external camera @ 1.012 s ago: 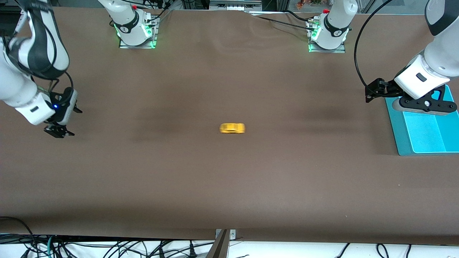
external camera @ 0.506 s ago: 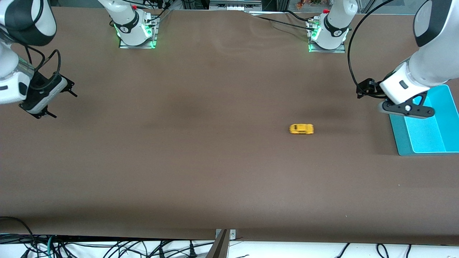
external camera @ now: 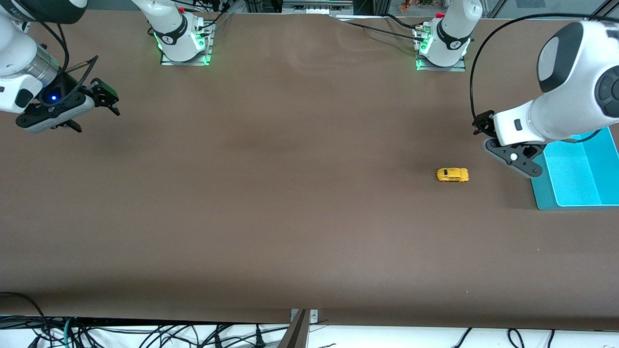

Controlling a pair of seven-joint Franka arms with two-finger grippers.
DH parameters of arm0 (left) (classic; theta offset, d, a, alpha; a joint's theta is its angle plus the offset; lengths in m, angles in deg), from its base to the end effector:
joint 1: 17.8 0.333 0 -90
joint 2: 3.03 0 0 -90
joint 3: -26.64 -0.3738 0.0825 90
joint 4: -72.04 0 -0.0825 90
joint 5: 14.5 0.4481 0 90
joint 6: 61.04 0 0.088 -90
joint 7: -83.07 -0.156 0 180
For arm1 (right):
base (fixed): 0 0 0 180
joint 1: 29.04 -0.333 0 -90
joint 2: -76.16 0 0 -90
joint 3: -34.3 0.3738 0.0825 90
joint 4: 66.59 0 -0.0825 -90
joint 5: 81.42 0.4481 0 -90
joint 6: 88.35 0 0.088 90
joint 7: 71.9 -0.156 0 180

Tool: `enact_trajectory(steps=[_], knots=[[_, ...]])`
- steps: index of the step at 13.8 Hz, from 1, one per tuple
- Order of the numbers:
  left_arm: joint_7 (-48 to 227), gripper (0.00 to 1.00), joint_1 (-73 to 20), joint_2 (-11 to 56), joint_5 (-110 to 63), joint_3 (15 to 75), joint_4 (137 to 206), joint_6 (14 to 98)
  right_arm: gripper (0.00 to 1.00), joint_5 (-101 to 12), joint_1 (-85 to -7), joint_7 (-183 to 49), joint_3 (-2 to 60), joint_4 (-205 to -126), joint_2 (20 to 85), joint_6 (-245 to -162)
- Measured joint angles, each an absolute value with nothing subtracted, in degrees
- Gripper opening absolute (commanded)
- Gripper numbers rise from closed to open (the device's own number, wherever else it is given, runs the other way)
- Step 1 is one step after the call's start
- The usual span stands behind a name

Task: Wind and store yellow beetle car
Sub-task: 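Move the left gripper down over the rolled yellow car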

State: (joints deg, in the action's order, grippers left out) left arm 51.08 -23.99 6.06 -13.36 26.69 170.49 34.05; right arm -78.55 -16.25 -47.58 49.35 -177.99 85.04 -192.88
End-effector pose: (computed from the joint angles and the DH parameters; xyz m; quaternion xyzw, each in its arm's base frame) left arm 0.6415 -0.0672 0.4614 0.9386 -0.3274 -0.1079 0.0147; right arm 0.5728 0.0357 0.5424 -0.9747 -0.2229 -0.0156 0.0013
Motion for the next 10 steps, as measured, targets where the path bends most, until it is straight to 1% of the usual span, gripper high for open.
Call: enact_trajectory(steps=[6,8,10], knots=[[27.05,1.0,-20.83,7.36,-11.74,26.44,188.47,57.83,1.0,-78.03,-17.72,-58.89,48.46,-175.83,85.74,-187.89],[22.6,1.0,-20.45,7.52,-9.24,26.38,193.33,64.13,1.0,-77.92,-17.8,-59.38,48.36,-175.3,85.73,-187.58],[19.95,1.0,-20.2,8.52,-7.1,26.38,196.46,69.27,1.0,-77.89,-17.8,-59.84,48.24,-175.2,85.71,-187.26]])
